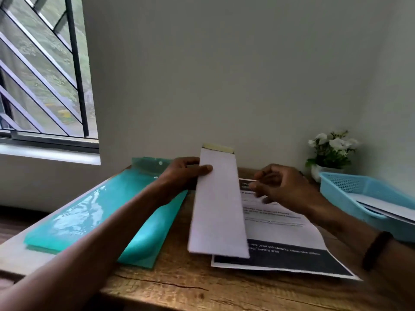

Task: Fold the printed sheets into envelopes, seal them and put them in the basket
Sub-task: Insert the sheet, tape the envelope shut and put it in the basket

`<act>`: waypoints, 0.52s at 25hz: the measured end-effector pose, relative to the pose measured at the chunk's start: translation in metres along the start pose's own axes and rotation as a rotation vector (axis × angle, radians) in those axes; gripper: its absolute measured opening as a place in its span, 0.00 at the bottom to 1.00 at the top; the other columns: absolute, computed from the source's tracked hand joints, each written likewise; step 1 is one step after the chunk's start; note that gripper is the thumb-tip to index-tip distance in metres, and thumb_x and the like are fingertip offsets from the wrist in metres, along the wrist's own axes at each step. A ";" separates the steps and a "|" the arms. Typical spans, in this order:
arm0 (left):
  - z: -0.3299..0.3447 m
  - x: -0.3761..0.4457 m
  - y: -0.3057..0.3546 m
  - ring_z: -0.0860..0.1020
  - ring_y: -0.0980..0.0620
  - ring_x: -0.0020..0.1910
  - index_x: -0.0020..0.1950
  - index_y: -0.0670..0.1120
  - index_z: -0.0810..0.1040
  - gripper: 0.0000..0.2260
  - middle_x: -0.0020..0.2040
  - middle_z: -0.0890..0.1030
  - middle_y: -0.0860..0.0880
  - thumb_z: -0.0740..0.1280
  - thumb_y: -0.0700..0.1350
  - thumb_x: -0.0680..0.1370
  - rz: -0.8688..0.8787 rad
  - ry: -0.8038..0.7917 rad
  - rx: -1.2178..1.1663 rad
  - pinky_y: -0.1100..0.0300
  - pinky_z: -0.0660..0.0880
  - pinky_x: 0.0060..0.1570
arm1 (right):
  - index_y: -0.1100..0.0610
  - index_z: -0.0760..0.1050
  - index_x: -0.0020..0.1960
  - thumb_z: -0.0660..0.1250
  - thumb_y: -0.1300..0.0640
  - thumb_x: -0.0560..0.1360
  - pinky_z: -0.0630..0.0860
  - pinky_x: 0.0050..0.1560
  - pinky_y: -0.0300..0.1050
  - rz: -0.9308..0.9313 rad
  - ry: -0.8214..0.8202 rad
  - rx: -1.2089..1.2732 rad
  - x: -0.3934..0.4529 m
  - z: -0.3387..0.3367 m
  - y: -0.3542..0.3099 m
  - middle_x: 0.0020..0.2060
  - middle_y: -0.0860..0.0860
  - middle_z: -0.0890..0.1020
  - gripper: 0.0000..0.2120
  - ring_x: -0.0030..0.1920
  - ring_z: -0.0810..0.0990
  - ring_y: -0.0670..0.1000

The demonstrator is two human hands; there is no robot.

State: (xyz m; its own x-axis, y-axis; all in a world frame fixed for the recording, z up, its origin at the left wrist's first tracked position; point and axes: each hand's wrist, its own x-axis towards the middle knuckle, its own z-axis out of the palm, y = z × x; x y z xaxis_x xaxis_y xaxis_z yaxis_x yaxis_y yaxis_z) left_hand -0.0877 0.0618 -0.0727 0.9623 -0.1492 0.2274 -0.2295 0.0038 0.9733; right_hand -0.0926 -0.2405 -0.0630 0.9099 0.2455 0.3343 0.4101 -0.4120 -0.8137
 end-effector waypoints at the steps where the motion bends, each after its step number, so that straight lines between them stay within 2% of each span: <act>1: -0.013 0.002 0.004 0.88 0.47 0.47 0.63 0.43 0.84 0.16 0.54 0.88 0.42 0.77 0.44 0.77 -0.032 0.060 -0.008 0.56 0.84 0.44 | 0.50 0.81 0.53 0.81 0.49 0.70 0.85 0.45 0.47 -0.049 0.096 -0.283 0.004 -0.008 0.005 0.46 0.48 0.88 0.15 0.45 0.87 0.47; 2: -0.026 0.002 0.008 0.88 0.49 0.44 0.63 0.44 0.84 0.17 0.50 0.89 0.44 0.78 0.44 0.75 -0.061 0.145 0.066 0.58 0.84 0.42 | 0.48 0.80 0.54 0.80 0.48 0.70 0.83 0.49 0.48 -0.072 0.167 -0.492 0.008 -0.017 0.011 0.48 0.46 0.87 0.16 0.47 0.86 0.47; 3: -0.039 0.002 0.010 0.87 0.50 0.43 0.65 0.47 0.83 0.20 0.48 0.89 0.46 0.80 0.45 0.74 -0.086 0.242 0.215 0.59 0.83 0.43 | 0.49 0.80 0.57 0.80 0.48 0.70 0.82 0.53 0.50 -0.061 0.189 -0.599 0.012 -0.025 0.018 0.51 0.48 0.86 0.18 0.49 0.84 0.48; 5: -0.058 0.001 0.007 0.84 0.50 0.48 0.66 0.54 0.80 0.25 0.53 0.85 0.48 0.82 0.49 0.71 -0.125 0.377 0.512 0.57 0.82 0.51 | 0.50 0.79 0.61 0.80 0.48 0.70 0.80 0.57 0.51 -0.004 0.151 -0.688 0.018 -0.036 0.032 0.55 0.51 0.86 0.22 0.53 0.83 0.52; 7: -0.062 -0.002 0.000 0.82 0.47 0.53 0.65 0.57 0.79 0.23 0.57 0.81 0.47 0.81 0.51 0.72 -0.162 0.386 0.621 0.53 0.82 0.56 | 0.50 0.80 0.62 0.79 0.47 0.70 0.78 0.58 0.49 0.009 0.096 -0.731 0.021 -0.040 0.043 0.55 0.51 0.85 0.23 0.54 0.83 0.53; 9: -0.062 -0.003 -0.004 0.82 0.38 0.56 0.66 0.52 0.79 0.22 0.58 0.82 0.41 0.80 0.50 0.74 -0.181 0.419 0.687 0.45 0.81 0.60 | 0.50 0.79 0.65 0.78 0.47 0.71 0.75 0.58 0.45 -0.006 0.082 -0.742 0.023 -0.040 0.049 0.58 0.51 0.84 0.24 0.57 0.81 0.53; 11: -0.062 -0.007 0.000 0.83 0.37 0.52 0.63 0.48 0.81 0.18 0.53 0.85 0.40 0.78 0.50 0.75 -0.111 0.506 0.850 0.49 0.81 0.55 | 0.49 0.78 0.67 0.77 0.46 0.72 0.73 0.62 0.46 -0.032 0.083 -0.784 0.026 -0.039 0.055 0.61 0.52 0.84 0.25 0.61 0.80 0.54; 13: -0.054 -0.010 0.011 0.83 0.45 0.42 0.58 0.50 0.84 0.12 0.44 0.86 0.46 0.76 0.52 0.76 0.044 0.615 0.983 0.56 0.77 0.45 | 0.47 0.78 0.68 0.76 0.45 0.72 0.71 0.69 0.49 -0.054 0.070 -0.850 0.028 -0.042 0.059 0.63 0.51 0.83 0.25 0.65 0.78 0.55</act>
State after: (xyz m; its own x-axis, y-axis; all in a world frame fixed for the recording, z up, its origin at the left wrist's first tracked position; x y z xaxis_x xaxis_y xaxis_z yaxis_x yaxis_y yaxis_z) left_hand -0.0925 0.1168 -0.0627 0.7975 0.3382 0.4996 -0.0197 -0.8131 0.5818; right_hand -0.0403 -0.2945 -0.0817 0.8781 0.2405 0.4136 0.3346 -0.9266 -0.1716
